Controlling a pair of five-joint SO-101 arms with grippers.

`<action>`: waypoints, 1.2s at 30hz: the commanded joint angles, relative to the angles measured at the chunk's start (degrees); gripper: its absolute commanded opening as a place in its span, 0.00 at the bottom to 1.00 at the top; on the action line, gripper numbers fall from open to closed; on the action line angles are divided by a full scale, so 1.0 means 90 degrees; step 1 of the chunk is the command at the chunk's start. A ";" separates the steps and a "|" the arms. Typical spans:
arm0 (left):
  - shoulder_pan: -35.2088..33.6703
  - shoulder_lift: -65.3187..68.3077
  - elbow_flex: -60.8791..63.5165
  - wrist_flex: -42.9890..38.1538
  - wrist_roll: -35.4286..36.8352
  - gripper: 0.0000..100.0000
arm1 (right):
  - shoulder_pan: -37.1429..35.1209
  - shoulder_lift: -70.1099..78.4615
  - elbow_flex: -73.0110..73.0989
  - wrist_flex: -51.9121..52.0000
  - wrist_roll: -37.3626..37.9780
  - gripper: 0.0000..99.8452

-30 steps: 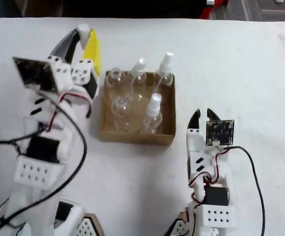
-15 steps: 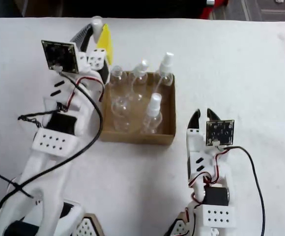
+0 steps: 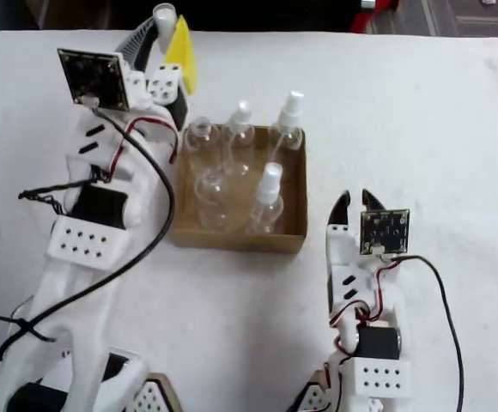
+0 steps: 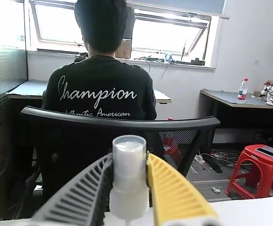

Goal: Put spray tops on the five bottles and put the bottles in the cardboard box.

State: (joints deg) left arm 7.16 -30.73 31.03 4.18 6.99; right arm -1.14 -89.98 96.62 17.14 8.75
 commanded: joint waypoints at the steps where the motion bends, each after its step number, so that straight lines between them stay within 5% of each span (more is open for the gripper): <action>1: 0.0044 -0.0034 -0.0283 -0.0049 0.0020 0.02 | 0.0024 -0.0054 0.0059 -0.0161 0.0049 0.07; 36: 0.0220 0.0532 -0.0117 0.0225 0.0020 0.02 | 0.0015 -0.0054 0.0059 -0.0161 0.0049 0.08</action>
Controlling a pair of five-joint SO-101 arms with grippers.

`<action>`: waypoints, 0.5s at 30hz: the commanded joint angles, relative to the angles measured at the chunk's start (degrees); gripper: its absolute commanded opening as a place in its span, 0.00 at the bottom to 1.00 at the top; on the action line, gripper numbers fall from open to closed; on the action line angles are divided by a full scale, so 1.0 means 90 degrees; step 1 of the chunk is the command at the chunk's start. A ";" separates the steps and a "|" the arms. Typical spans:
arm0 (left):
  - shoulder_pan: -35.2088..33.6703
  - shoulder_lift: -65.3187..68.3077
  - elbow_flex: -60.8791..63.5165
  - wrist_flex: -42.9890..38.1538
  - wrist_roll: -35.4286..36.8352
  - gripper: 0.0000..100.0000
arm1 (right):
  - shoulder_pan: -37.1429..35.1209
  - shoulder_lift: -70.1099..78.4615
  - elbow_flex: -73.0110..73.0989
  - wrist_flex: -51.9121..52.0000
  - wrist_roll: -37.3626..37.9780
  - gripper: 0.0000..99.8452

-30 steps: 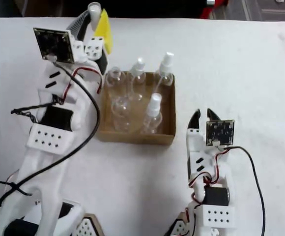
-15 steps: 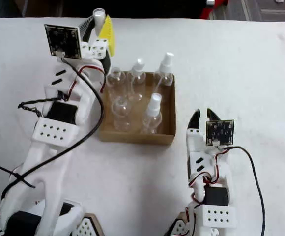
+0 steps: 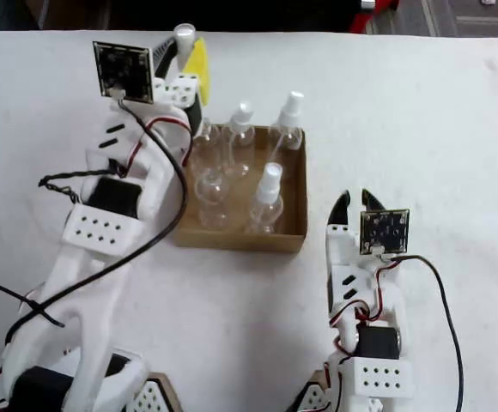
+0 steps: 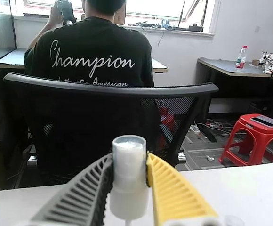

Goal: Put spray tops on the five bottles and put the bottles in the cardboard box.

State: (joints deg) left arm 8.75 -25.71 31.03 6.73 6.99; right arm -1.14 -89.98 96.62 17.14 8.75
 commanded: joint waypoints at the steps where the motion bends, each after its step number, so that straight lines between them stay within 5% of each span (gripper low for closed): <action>1: 0.0034 -0.0024 -0.0059 -0.0059 0.0020 0.02 | 0.0015 -0.0054 0.0059 -0.0161 0.0049 0.08; 15: 0.0015 0.0943 0.0527 -0.1221 0.0020 0.02 | 0.0015 -0.0044 0.0059 -0.0161 0.0059 0.08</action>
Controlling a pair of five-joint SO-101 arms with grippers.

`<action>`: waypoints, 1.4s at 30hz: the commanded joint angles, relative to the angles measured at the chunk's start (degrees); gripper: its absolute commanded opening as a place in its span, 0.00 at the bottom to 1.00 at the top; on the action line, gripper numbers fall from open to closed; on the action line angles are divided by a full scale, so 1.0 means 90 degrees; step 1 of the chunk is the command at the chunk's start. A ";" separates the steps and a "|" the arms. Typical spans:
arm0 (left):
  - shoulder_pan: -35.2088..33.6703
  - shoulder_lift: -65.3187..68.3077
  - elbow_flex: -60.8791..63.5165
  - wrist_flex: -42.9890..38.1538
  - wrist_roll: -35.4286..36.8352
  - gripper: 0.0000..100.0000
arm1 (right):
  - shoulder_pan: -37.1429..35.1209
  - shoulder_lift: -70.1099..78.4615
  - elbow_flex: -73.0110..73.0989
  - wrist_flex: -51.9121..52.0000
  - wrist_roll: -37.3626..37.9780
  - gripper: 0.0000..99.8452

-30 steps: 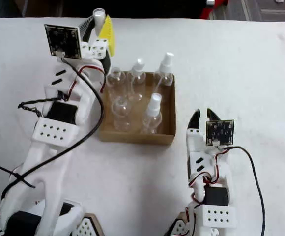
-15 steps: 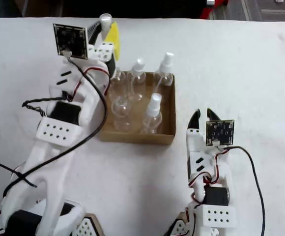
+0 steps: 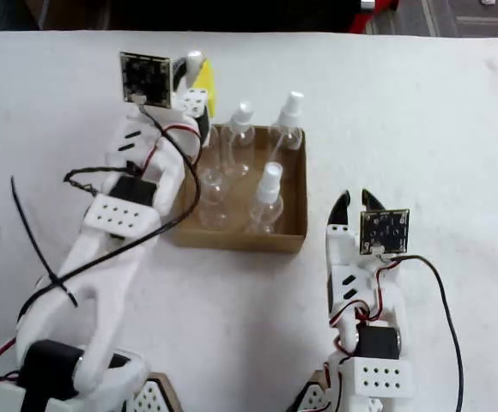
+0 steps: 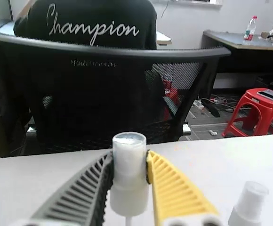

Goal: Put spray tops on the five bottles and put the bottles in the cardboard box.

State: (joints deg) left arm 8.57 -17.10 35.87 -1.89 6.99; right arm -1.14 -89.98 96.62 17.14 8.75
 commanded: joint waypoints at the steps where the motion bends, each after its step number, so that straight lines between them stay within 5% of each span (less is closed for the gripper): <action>1: 0.0034 -0.0005 0.0029 -0.0264 0.0020 0.02 | 0.0015 -0.0044 0.0059 -0.0161 0.0059 0.08; 27: -0.0063 0.0024 0.0459 -0.0264 0.0020 0.03 | 0.0015 0.0005 0.0059 -0.0249 0.0059 0.08; 35: -0.0054 0.0044 0.0654 -0.0274 0.0068 0.24 | 0.0015 0.0005 0.0059 -0.0249 0.0059 0.08; 42: -0.0063 -0.0024 0.0733 -0.0264 0.0068 0.25 | 0.0015 0.0005 0.0059 -0.0249 0.0059 0.08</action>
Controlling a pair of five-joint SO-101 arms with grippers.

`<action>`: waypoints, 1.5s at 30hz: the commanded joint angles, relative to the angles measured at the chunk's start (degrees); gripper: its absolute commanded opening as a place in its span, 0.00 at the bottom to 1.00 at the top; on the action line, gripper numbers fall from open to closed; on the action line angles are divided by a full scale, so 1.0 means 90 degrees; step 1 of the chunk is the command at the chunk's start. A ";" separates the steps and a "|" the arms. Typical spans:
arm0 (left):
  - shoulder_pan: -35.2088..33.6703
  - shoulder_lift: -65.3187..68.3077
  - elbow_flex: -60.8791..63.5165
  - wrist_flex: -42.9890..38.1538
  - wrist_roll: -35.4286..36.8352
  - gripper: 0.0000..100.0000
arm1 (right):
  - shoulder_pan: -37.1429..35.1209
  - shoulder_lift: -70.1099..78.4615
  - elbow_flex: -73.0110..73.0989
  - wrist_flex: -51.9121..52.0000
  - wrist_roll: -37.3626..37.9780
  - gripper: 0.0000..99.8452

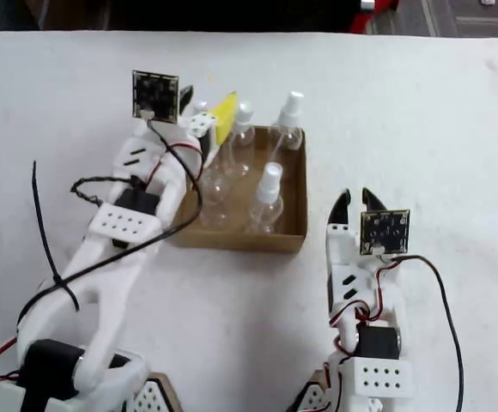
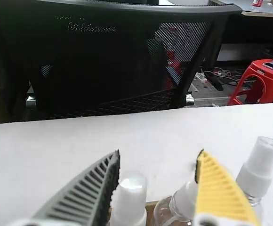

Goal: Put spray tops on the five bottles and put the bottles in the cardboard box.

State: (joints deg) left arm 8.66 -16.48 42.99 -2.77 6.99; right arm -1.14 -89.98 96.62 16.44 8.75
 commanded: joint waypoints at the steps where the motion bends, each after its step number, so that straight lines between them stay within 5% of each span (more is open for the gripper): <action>1: -0.0063 -0.0093 -0.0059 -0.0156 0.0068 0.25 | 0.0015 0.0005 0.0059 -0.0171 0.0059 0.08; 9: -0.0054 -0.0913 -0.0049 0.0107 0.0078 0.25 | 0.0015 0.0005 0.0059 -0.0181 0.0059 0.08; 15: -0.0249 -0.2486 -0.0576 0.2354 0.0049 0.25 | 0.0005 0.0005 0.0059 -0.0181 0.0059 0.08; 22: -0.1548 -0.3189 -0.1524 0.4269 -0.0361 0.25 | 0.0005 0.0005 0.0059 -0.0171 0.0059 0.08; 27: -0.2584 -0.3189 -0.1621 0.5353 -0.2540 0.25 | 0.0015 0.0005 0.0059 -0.0161 0.0059 0.08; 33: -0.3385 -0.3189 -0.1407 0.7541 -0.7580 0.25 | 0.0015 0.0005 0.0059 -0.0181 0.0059 0.08; 37: -0.3668 -0.3228 -0.0234 0.7834 -1.0764 0.25 | 0.0015 0.0005 0.0059 -0.0190 0.0059 0.08; 40: -0.3853 -0.3238 0.0557 0.7834 -1.1790 0.25 | 0.0005 0.0005 0.0059 -0.0190 0.0059 0.08; 45: -0.3893 -0.3238 0.1133 0.7140 -1.1878 0.25 | 0.0005 0.0005 0.0059 -0.0190 0.0059 0.08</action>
State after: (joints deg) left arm -25.45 -44.00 50.73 66.95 -97.89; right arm -1.14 -89.98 96.62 16.09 8.75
